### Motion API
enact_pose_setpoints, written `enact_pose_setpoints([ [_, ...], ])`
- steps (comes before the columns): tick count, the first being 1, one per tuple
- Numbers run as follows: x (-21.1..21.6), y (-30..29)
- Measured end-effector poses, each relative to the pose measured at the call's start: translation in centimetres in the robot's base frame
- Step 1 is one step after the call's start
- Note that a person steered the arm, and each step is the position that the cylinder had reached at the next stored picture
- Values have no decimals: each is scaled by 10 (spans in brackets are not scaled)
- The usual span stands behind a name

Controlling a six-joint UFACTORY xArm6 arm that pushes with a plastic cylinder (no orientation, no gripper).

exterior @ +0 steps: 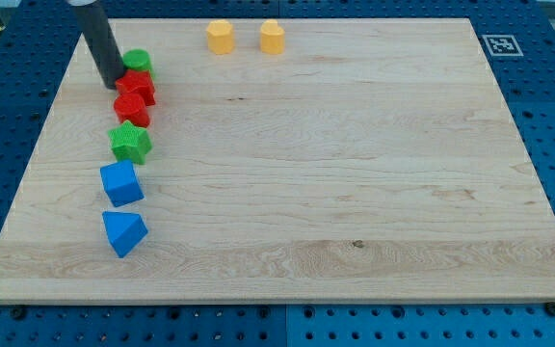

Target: Move the green circle closer to the yellow hexagon

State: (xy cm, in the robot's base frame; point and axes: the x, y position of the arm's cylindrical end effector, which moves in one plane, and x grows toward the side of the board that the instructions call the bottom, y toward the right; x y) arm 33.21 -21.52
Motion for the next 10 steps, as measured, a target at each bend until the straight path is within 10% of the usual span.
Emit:
enact_pose_setpoints([
  [6,-85,76],
  [10,-127,23],
])
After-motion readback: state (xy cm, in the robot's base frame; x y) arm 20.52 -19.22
